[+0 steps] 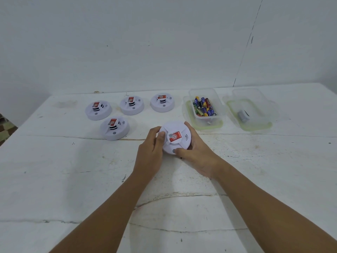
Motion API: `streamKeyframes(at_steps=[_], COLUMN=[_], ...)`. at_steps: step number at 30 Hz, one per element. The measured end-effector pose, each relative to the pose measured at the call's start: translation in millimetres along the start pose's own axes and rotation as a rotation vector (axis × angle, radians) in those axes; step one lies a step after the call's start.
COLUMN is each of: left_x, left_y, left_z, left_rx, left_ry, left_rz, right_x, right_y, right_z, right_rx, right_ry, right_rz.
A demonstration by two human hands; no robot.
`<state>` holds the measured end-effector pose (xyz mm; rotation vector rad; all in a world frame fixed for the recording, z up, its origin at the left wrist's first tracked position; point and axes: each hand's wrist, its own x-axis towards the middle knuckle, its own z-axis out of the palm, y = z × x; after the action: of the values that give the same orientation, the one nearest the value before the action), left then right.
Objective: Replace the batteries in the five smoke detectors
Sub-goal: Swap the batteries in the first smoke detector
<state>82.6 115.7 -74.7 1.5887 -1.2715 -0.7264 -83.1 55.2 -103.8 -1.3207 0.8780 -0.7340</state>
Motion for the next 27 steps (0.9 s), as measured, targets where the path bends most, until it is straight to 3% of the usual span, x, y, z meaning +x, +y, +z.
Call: streamKeyframes(at_steps=[27], left_x=[0.8], left_y=[-1.3], left_z=[0.0], left_rx=[0.010], left_ry=[-0.002], left_rz=[0.012], right_x=[-3.7], right_y=[-6.0], right_z=[-0.5], right_rx=[0.011], right_ry=[-0.026], right_rz=[-0.003])
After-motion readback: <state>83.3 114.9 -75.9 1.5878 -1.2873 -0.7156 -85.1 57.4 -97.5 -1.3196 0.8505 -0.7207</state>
